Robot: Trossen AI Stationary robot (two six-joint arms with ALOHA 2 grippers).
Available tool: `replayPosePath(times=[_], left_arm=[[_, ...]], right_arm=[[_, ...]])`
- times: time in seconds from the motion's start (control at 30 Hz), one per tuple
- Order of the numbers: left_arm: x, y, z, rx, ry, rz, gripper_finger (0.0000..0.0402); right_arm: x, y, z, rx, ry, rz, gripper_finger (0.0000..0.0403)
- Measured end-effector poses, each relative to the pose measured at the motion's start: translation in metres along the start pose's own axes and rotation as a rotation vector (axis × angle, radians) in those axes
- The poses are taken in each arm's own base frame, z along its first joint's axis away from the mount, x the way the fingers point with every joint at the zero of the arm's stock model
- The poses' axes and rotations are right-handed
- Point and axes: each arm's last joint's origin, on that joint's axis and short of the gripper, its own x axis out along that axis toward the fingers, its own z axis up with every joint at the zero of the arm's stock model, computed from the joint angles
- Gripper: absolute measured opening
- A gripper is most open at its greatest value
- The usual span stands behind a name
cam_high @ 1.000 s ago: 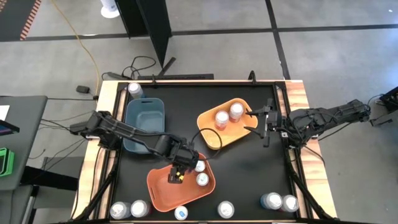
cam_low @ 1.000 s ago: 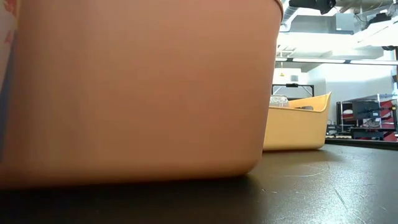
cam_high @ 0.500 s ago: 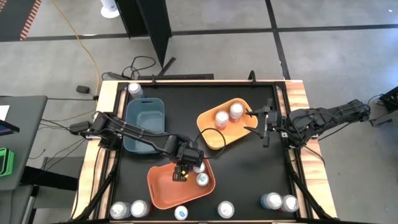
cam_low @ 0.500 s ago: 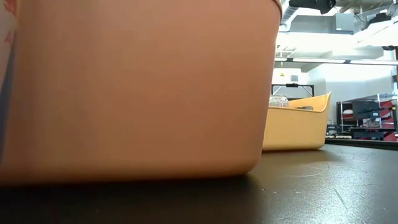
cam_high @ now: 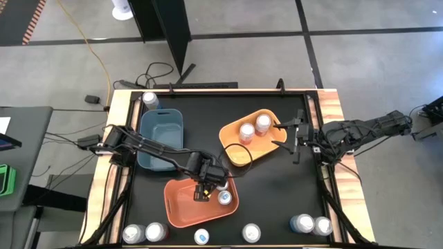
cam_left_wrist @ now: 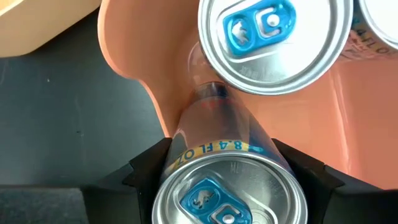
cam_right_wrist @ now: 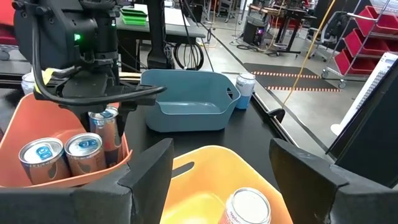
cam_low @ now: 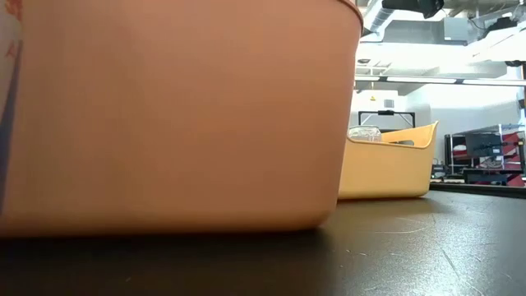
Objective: Sort soda cans
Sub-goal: Put the blue soda can into the orange bin
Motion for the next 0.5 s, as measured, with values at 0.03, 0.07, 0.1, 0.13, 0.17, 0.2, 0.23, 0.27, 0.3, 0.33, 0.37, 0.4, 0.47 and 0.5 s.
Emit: replayPosePath(times=[0.03, 0.07, 0.1, 0.13, 0.17, 0.2, 0.23, 0.27, 0.3, 0.33, 0.37, 0.4, 0.47, 0.5], left_arm=[[0.0000, 0.0001, 0.0000, 0.000, -0.001, 0.002, 0.0229], [0.0000, 0.0001, 0.0002, -0.001, -0.003, 0.004, 0.0229], [0.0000, 0.0001, 0.0004, -0.001, -0.005, 0.005, 0.0229], [0.0000, 0.0001, 0.0007, -0.001, -0.008, 0.006, 0.0229], [0.0000, 0.0000, 0.0008, -0.001, -0.010, 0.006, 0.0229], [0.0000, 0.0000, 0.0011, -0.002, -0.013, 0.006, 0.0229], [0.0000, 0.0000, 0.0015, -0.002, -0.017, 0.007, 0.0229], [0.0000, 0.0000, 0.0017, -0.003, -0.020, 0.008, 0.0229], [0.0000, 0.0000, 0.0019, -0.003, -0.022, 0.009, 0.0229], [0.0000, -0.0001, 0.0022, -0.003, -0.024, 0.009, 0.0229], [0.0000, -0.0001, 0.0023, -0.003, -0.026, 0.010, 0.0229], [0.0000, -0.0001, 0.0025, -0.004, -0.028, 0.011, 0.0229], [0.0000, -0.0001, 0.0030, -0.005, -0.035, 0.012, 0.0229], [0.0000, -0.0002, 0.0035, -0.005, -0.040, 0.013, 0.0229]], right_arm=[[0.0000, 0.0000, 0.0000, 0.000, 0.000, 0.000, 0.0281], [0.0000, 0.0000, 0.0000, 0.000, 0.000, 0.000, 0.0281], [0.0000, 0.0000, 0.0000, 0.000, 0.000, 0.000, 0.0281], [0.0000, 0.0000, 0.0000, 0.000, 0.000, 0.000, 0.0281], [0.0000, 0.0000, 0.0000, 0.000, 0.000, 0.000, 0.0281], [0.0000, 0.0000, 0.0000, 0.000, 0.000, 0.000, 0.0281], [0.0000, 0.0000, 0.0000, 0.000, 0.000, 0.000, 0.0281], [0.0000, 0.0000, 0.0000, 0.000, 0.000, 0.000, 0.0281], [0.0000, 0.0000, 0.0000, 0.000, 0.000, 0.000, 0.0281], [0.0000, 0.0000, 0.0000, 0.000, 0.000, 0.000, 0.0281], [0.0000, 0.0000, 0.0000, 0.000, 0.000, 0.000, 0.0281], [0.0000, 0.0000, 0.0000, 0.001, 0.000, 0.000, 0.0281], [0.0001, 0.0000, 0.0000, 0.001, 0.000, 0.000, 0.0281], [0.0000, 0.0000, 0.0000, 0.001, 0.000, 0.000, 0.0281]])
